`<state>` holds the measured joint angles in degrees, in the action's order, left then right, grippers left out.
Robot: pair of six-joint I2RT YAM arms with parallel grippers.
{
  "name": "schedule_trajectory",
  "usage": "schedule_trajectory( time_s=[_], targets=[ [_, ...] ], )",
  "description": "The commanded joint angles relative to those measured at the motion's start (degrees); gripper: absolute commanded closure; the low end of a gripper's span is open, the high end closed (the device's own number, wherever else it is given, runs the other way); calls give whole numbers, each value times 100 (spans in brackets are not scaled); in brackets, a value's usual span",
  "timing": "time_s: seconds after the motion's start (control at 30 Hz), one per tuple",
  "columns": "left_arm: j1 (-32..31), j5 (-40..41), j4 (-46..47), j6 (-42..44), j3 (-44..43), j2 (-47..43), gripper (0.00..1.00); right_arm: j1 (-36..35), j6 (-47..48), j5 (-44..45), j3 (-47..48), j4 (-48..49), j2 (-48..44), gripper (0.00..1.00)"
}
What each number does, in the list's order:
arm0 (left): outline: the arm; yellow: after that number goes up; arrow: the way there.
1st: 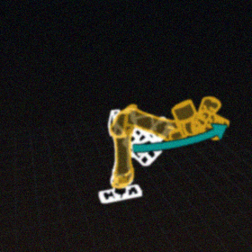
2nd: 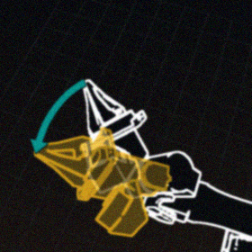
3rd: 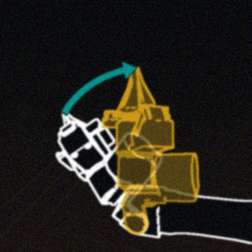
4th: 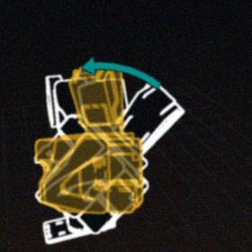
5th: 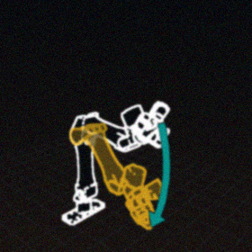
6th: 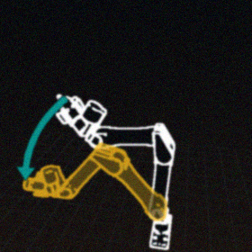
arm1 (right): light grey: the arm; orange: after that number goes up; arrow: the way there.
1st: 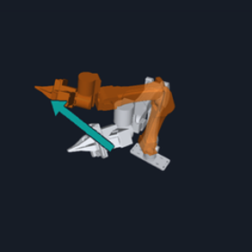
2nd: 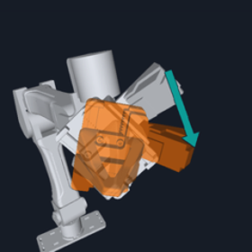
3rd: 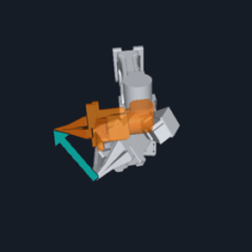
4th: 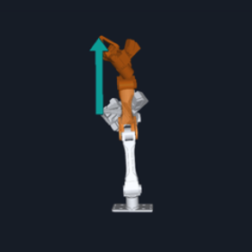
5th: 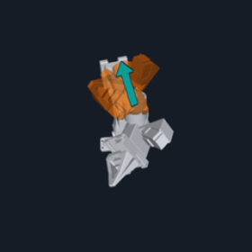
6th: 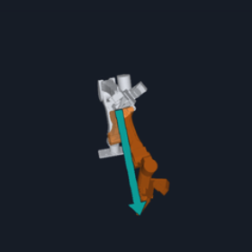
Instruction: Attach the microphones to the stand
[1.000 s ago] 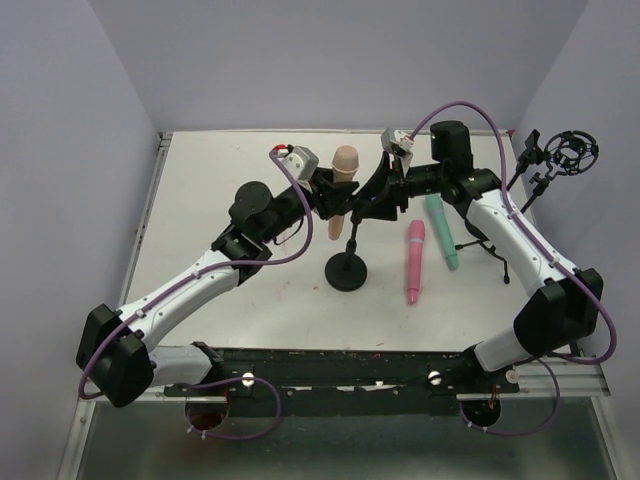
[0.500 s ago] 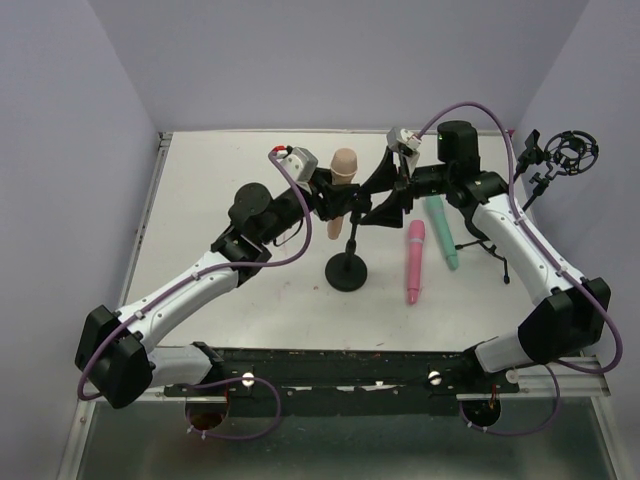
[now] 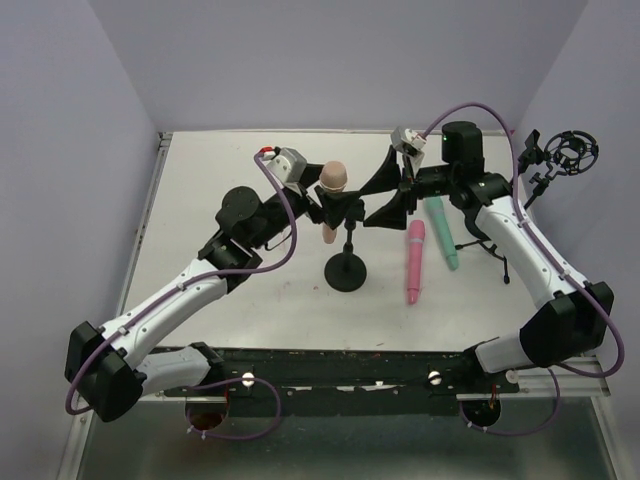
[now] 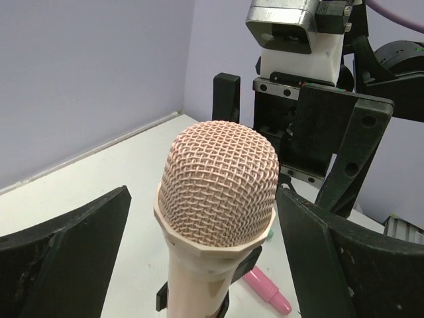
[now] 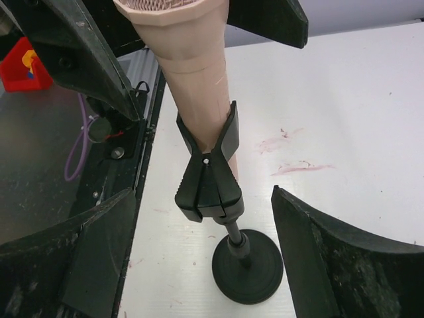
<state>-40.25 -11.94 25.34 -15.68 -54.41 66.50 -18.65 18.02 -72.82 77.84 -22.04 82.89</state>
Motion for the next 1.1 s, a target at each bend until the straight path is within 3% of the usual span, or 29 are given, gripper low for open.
schedule_trajectory(
  time_s=[0.0, 0.33, 0.57, 0.67, 0.83, 1.07],
  targets=[
    [-27, 105, -389, 56, 18, -356, 1, 55, 95, -242, -68, -27, -194, 8],
    [-18, 333, -898, 232, 1063, -2139, 1, 81, 1115, 531, -304, -985, -739, 0],
    [-18, 649, -1962, -5, 1828, -3501, 1, 81, 1063, 725, -1086, -706, -1012, 0],
    [-18, 825, -2305, -189, 2179, -4003, 1, 90, 1509, 664, -1315, -652, -968, 0],
    [-18, 676, -1737, -733, 3276, -4785, 1, 81, 1872, 488, -1570, -241, -644, 1],
    [-18, 1142, -1155, -1358, 4280, -5585, 1, -191, 1038, 576, -1439, 902, -46, 8]
  ],
)
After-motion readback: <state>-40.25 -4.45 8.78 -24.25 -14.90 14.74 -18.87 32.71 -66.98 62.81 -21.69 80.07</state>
